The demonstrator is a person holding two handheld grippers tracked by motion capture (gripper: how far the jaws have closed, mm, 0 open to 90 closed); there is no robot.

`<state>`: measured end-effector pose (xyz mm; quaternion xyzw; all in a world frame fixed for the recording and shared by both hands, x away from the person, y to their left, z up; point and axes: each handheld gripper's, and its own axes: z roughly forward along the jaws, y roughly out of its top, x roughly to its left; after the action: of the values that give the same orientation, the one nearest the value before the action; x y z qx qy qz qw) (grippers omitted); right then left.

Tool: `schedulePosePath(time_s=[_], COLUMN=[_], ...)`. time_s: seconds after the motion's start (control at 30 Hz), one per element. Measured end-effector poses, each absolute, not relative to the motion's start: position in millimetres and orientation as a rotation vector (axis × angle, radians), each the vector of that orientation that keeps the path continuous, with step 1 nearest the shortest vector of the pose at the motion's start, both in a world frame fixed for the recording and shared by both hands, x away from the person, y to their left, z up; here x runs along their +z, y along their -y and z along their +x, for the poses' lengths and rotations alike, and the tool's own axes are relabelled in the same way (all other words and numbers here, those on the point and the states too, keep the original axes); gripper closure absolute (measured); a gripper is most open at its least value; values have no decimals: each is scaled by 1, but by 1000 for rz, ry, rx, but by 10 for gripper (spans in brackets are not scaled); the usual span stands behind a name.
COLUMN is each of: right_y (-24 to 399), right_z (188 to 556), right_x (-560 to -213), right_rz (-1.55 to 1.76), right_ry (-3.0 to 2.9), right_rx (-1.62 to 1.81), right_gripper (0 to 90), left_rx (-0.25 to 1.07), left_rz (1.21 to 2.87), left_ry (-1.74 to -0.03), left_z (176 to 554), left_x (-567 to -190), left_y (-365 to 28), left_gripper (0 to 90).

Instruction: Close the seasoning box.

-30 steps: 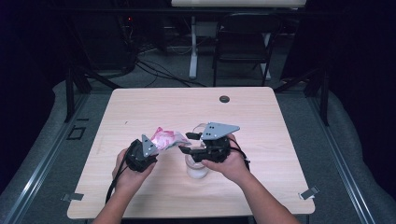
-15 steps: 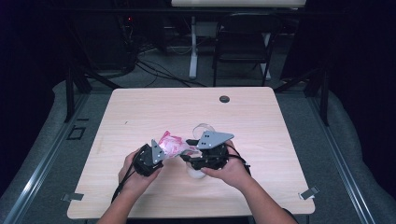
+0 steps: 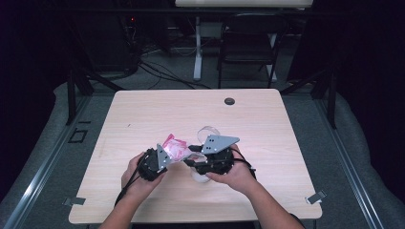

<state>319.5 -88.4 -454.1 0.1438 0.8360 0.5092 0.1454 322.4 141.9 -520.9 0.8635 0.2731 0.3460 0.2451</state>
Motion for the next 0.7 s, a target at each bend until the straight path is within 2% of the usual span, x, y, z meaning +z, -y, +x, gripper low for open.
schedulePosePath(time_s=[0.27, 0.6, 0.7], right_y=[83, 83, 84], right_z=[318, 317, 316], right_x=[-459, -459, -457], right_rz=[395, 430, 445], right_ry=[-2433, -2511, -2517], right_rx=[1447, 1449, 1457], right_gripper=[539, 803, 845], left_rx=[990, 1055, 1076], left_rz=[2365, 2368, 2361], left_ry=[-700, -667, -649], left_z=[319, 316, 314], left_x=[-520, -520, -519], left_y=[-136, -136, -135], left_gripper=[594, 595, 596])
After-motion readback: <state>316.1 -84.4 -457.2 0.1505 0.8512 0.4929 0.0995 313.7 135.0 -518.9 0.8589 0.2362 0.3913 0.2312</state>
